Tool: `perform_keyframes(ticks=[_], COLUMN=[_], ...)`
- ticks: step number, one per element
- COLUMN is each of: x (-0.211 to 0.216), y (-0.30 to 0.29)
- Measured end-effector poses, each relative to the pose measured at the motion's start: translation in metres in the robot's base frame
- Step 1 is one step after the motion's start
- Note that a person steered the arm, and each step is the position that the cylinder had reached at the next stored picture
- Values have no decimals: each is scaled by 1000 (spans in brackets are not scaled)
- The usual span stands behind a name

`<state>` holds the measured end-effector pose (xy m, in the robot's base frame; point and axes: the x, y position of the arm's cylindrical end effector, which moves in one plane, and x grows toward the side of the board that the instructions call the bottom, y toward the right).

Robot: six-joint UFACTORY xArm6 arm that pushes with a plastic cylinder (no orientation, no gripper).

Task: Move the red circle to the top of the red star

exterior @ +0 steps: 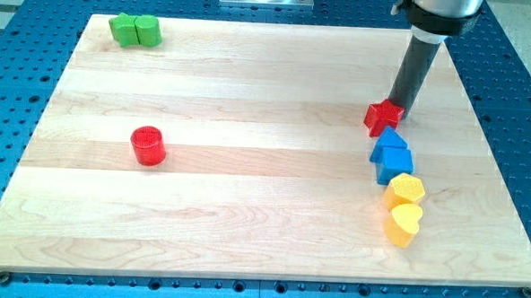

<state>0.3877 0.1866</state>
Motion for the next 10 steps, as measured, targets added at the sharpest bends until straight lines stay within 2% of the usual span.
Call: perform_keyframes(ticks=[2,3,4,5,7,8,9,10], x=[-77,-64,25,112,183,174,131,59], y=[-12,-76,-142,-157,-291,-322,-330,-330])
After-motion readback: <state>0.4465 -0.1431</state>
